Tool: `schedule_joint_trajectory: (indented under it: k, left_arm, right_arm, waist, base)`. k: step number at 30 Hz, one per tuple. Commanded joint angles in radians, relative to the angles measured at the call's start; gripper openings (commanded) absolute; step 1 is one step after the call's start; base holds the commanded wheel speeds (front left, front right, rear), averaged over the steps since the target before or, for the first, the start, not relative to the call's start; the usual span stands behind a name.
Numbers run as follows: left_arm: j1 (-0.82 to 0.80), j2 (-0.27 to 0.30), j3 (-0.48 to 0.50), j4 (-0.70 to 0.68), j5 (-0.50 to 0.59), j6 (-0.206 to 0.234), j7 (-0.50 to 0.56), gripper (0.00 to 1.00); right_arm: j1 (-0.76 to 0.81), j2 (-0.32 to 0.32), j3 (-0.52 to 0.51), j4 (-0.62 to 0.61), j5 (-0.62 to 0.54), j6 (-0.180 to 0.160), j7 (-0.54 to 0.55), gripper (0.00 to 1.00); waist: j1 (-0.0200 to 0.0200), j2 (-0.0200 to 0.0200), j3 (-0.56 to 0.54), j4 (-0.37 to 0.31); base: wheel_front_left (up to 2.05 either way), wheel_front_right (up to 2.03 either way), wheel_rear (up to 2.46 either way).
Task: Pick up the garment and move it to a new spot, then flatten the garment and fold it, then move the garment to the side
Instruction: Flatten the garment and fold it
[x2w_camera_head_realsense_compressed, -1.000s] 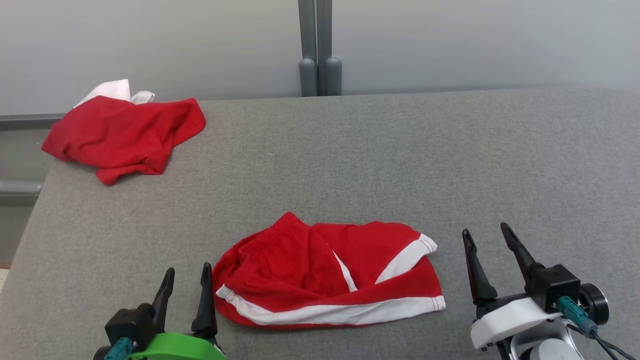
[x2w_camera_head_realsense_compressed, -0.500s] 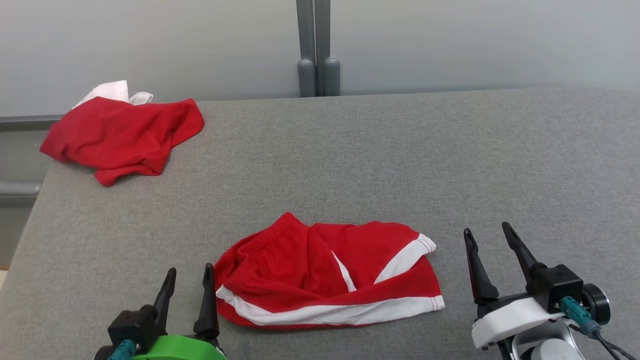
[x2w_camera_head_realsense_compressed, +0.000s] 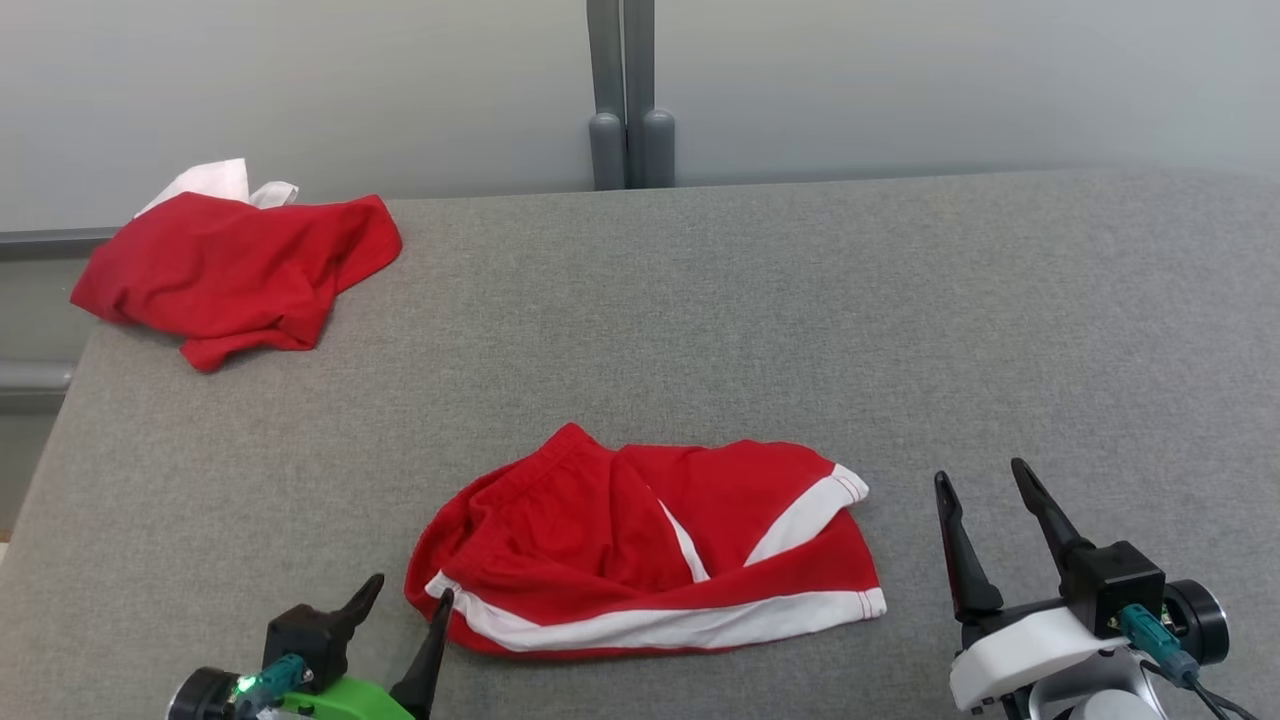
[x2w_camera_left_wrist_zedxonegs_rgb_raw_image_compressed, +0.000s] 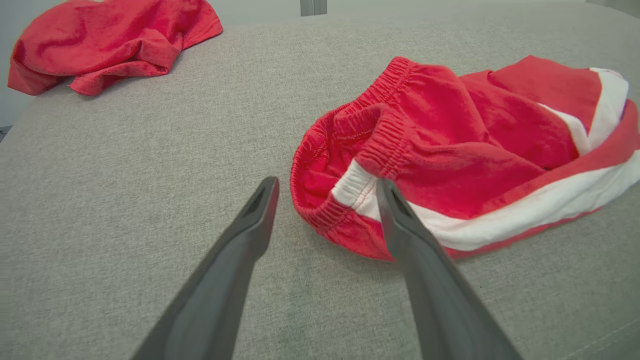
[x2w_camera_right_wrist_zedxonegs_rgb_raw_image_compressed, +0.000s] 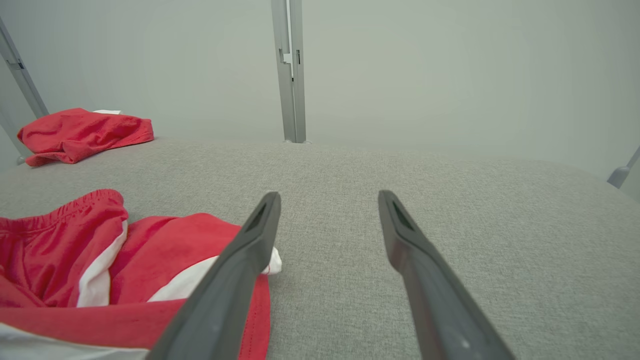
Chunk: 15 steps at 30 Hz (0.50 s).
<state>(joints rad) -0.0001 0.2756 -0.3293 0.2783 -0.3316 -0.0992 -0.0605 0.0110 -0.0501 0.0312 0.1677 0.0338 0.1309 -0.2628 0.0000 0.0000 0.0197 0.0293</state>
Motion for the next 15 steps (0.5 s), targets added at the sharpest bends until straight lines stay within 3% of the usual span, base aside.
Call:
schedule_joint_trajectory:
  k: [1,15]
  left_arm:
    - [-0.029,0.017,-0.004,0.003,0.001,-0.006,0.008,1.00]
    - [-0.104,0.099,-0.122,0.035,-0.044,-0.030,0.070,1.00]
  right_arm:
    - [0.008,-0.001,0.002,0.005,-0.004,0.000,-0.003,1.00]
    - [0.000,-0.002,0.018,0.025,-0.006,0.000,-0.003,1.00]
  waist:
    - [0.0000,0.0000,0.001,-0.002]
    - [0.0000,0.0000,0.014,-0.031]
  base:
    - [0.00,0.00,0.00]
    - [0.00,0.00,0.00]
